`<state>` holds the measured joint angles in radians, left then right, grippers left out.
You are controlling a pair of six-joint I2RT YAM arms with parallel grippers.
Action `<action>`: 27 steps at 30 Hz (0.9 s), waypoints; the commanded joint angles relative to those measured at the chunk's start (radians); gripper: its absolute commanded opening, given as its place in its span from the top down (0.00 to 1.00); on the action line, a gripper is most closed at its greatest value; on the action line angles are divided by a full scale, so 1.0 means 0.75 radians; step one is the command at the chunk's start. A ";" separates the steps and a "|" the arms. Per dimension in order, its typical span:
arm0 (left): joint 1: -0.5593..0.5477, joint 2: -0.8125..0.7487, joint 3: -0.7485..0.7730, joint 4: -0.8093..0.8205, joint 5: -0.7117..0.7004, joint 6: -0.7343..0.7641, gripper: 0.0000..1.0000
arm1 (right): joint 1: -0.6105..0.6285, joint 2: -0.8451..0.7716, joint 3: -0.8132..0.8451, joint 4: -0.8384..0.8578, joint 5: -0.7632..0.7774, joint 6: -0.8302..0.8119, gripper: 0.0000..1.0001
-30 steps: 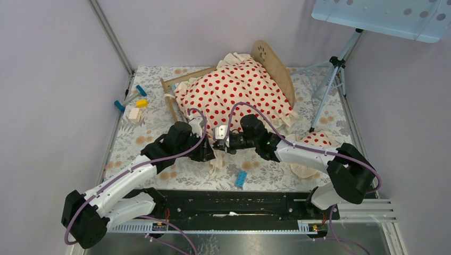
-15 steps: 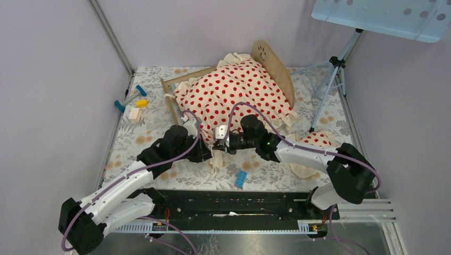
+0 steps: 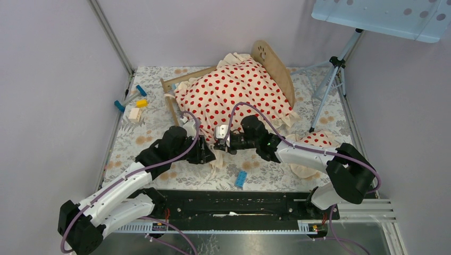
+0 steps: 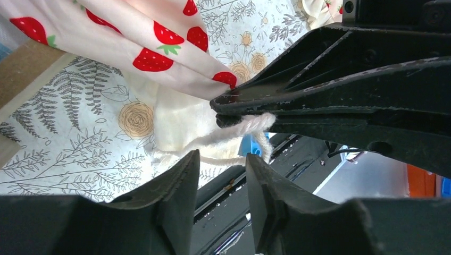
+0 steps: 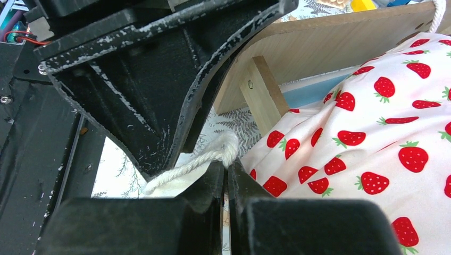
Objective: Set up the pet bed
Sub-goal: Cross the ropes on the bed frame.
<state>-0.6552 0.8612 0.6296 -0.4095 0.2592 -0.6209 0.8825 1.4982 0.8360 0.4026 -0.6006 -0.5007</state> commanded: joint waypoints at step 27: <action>-0.006 0.067 -0.123 0.333 -0.103 -0.047 0.89 | -0.014 -0.018 -0.005 0.116 -0.011 0.054 1.00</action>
<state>-0.6579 0.9062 0.5503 -0.2176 0.2043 -0.6498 0.8795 1.4986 0.8349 0.4393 -0.6006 -0.4667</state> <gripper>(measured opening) 0.224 0.027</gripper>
